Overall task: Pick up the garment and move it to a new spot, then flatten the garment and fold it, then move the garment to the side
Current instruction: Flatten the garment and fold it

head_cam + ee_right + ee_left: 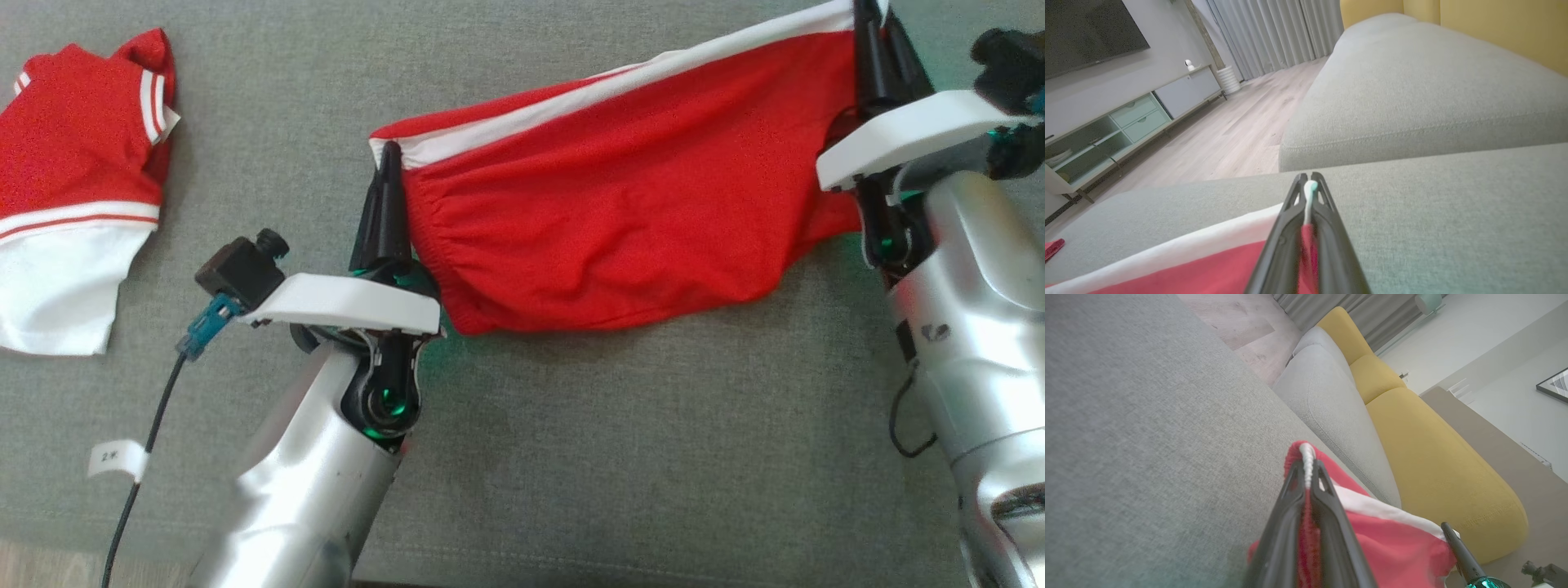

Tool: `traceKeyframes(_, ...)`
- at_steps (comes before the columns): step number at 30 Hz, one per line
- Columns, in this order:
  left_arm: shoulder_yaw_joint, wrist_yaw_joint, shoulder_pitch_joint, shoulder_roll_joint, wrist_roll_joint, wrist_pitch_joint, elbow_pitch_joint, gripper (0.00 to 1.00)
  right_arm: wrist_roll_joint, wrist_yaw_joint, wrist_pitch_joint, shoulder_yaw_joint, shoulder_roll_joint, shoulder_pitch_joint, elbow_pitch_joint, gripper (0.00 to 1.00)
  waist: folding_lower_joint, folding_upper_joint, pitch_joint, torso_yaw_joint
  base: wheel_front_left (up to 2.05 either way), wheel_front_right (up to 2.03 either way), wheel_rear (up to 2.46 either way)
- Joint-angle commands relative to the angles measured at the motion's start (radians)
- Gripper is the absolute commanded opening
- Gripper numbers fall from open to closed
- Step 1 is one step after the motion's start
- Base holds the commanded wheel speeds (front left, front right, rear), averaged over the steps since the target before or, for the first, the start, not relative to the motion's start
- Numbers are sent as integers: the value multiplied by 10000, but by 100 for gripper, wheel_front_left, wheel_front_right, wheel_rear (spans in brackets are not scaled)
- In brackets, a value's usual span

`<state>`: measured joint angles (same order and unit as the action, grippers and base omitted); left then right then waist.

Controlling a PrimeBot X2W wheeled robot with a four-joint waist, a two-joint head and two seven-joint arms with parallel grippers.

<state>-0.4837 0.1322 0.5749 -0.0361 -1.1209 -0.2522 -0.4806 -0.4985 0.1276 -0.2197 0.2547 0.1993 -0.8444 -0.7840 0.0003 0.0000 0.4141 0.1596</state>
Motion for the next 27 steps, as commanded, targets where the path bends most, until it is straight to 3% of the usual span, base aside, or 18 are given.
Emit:
traceKeyframes(1, 159, -16, 238, -142, -24, -95, 142, 0, 69, 31, -158, 230, -236, -294, 7, 0, -3, 0, 12, 22, 0, 0, 0)
traceKeyframes(2, 155, -16, 236, -142, -46, -95, 79, 8, 51, 31, -200, 262, -283, -362, -160, 22, -3, 0, -9, 13, 0, 0, 0)
traceKeyframes(3, 200, -16, 225, -142, -10, -95, 13, 43, 74, 31, -238, 300, -302, -425, -317, 71, -3, 0, -27, 7, 0, 0, 0)
traceKeyframes(4, 232, -16, 199, -142, 54, -95, -48, 98, 54, 31, -277, 292, -334, -472, -455, 100, -3, 0, -52, 0, 0, 0, 0)
traceKeyframes(11, 515, -16, -148, -141, 516, -95, -474, 100, 129, 31, -401, 387, -276, -479, -899, 100, -3, 0, -262, -43, 0, 0, 0)
traceKeyframes(21, 1706, -15, -1207, -141, 1753, -95, -636, 100, 428, 31, -398, 798, -108, 539, -1976, 100, -3, 0, -598, -2, 0, 0, 0)
traceKeyframes(27, 2235, -92, -1647, -141, 2753, -95, -402, 100, 371, 31, 290, 1225, -615, 894, -2912, 100, -3, 0, -648, 212, 0, 0, 0)
